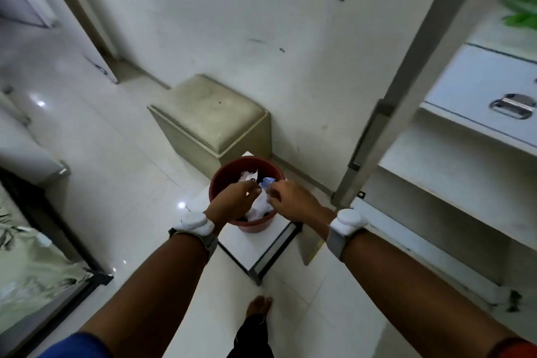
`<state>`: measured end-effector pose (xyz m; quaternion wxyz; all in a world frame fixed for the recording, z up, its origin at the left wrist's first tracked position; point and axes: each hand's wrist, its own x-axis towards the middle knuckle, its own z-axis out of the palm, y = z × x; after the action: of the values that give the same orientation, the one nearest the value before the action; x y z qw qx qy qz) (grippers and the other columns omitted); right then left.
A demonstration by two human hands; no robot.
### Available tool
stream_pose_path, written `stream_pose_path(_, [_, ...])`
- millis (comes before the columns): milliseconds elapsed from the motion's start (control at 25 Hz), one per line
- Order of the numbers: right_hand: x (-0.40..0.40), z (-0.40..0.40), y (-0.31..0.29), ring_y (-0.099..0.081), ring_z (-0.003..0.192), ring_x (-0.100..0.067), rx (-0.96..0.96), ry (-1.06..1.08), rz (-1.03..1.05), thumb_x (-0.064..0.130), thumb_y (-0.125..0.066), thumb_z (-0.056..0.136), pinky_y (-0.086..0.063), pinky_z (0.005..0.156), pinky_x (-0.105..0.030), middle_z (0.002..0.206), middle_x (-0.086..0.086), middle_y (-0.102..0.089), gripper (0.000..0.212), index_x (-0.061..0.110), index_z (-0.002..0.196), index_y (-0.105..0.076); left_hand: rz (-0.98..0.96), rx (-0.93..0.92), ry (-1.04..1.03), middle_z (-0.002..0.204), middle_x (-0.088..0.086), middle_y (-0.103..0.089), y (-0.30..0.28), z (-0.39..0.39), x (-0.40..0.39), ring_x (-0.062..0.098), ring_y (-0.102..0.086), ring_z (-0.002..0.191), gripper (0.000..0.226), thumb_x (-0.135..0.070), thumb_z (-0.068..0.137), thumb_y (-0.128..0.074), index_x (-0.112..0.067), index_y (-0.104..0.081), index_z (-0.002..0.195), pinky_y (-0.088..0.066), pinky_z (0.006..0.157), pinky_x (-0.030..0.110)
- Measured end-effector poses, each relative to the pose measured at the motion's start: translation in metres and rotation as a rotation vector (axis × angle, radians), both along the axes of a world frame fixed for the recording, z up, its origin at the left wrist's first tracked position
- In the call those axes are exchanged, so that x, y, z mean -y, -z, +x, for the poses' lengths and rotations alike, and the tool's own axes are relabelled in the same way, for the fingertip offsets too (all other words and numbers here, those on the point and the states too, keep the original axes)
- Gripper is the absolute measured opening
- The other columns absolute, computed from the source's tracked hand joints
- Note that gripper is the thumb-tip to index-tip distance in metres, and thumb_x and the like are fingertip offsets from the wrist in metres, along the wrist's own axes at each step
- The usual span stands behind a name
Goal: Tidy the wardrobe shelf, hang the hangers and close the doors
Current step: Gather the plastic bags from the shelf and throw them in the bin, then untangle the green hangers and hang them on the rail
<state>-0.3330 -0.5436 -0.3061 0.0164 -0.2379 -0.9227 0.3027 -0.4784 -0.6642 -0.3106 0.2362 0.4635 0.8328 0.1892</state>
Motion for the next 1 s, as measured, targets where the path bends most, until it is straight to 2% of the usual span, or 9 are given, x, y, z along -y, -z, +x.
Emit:
stream_pose_path(120, [0.014,0.085,-0.035,-0.064,0.096,-0.02,0.032,-0.136,-0.036,0.03,-0.064,0.089,-0.05,0.081,-0.031,0.107,-0.003,-0.071,0.026,0.019,0.111,-0.07,-0.02,-0.016,0.08,0.117,0.01,-0.072,-0.034,0.081,0.011,0.028,-0.067,0.105,0.026,-0.025,0.099,-0.055,-0.01,-0.069,0.115,-0.048,0.092,0.034])
stream_pose_path(200, [0.012,0.142,-0.057,-0.063,0.091,-0.016,0.09,-0.204,-0.017,0.033,-0.064,0.09,-0.046,0.074,-0.027,0.104,-0.001,-0.071,0.022,0.018,0.105,-0.071,-0.116,-0.066,0.286,0.119,0.017,-0.069,-0.052,0.137,0.003,0.031,-0.063,0.11,0.025,-0.017,0.099,-0.054,-0.003,-0.068,0.115,-0.043,0.093,0.033])
stream_pose_path(280, [-0.004,0.21,-0.085,-0.063,0.082,-0.016,0.134,-0.187,0.012,0.033,-0.066,0.089,-0.047,0.071,-0.028,0.095,-0.002,-0.072,0.019,0.018,0.098,-0.074,-0.132,-0.09,0.488,0.113,0.021,-0.069,-0.073,0.199,-0.021,0.033,-0.064,0.106,0.022,-0.009,0.095,-0.057,0.004,-0.069,0.108,-0.043,0.091,0.034])
stream_pose_path(400, [-0.045,0.304,-0.135,-0.065,0.073,-0.017,0.1,-0.07,0.055,0.029,-0.07,0.086,-0.049,0.072,-0.03,0.081,-0.003,-0.074,0.015,0.015,0.087,-0.077,-0.036,-0.062,0.6,0.106,0.017,-0.072,-0.115,0.282,-0.072,0.032,-0.068,0.099,0.019,-0.01,0.093,-0.057,0.0,-0.068,0.104,-0.051,0.085,0.034])
stream_pose_path(520, [-0.094,0.379,-0.193,-0.067,0.074,-0.017,0.019,0.123,0.194,0.029,-0.07,0.086,-0.052,0.074,-0.031,0.081,-0.001,-0.074,0.014,0.016,0.086,-0.076,0.17,0.066,0.557,0.106,0.009,-0.073,-0.167,0.345,-0.134,0.024,-0.07,0.096,0.022,-0.022,0.101,-0.05,-0.011,-0.067,0.109,-0.054,0.083,0.031])
stream_pose_path(680, [-0.162,0.457,-0.263,-0.068,0.087,-0.014,-0.047,0.415,0.382,0.039,-0.069,0.085,-0.054,0.08,-0.032,0.089,0.007,-0.074,0.015,0.025,0.089,-0.074,0.413,-0.014,0.58,0.108,0.0,-0.071,-0.245,0.403,-0.227,0.014,-0.063,0.091,0.027,-0.035,0.101,-0.05,-0.018,-0.068,0.112,-0.041,0.078,0.022])
stream_pose_path(800, [-0.212,0.496,-0.293,-0.065,0.093,-0.012,-0.068,0.605,0.451,0.049,-0.065,0.083,-0.053,0.082,-0.032,0.093,0.013,-0.071,0.025,0.03,0.097,-0.071,0.478,-0.029,0.622,0.111,-0.002,-0.07,-0.284,0.429,-0.289,0.01,-0.06,0.089,0.027,-0.04,0.099,-0.054,-0.02,-0.068,0.111,-0.041,0.078,0.022])
stream_pose_path(1000, [-0.286,0.528,-0.306,-0.063,0.105,-0.015,-0.033,0.714,0.543,0.056,-0.062,0.082,-0.053,0.089,-0.035,0.107,0.012,-0.07,0.041,0.029,0.113,-0.066,0.517,-0.049,0.669,0.107,-0.008,-0.066,-0.315,0.448,-0.381,0.012,-0.063,0.088,0.03,-0.044,0.096,-0.057,-0.022,-0.067,0.114,-0.043,0.075,0.023])
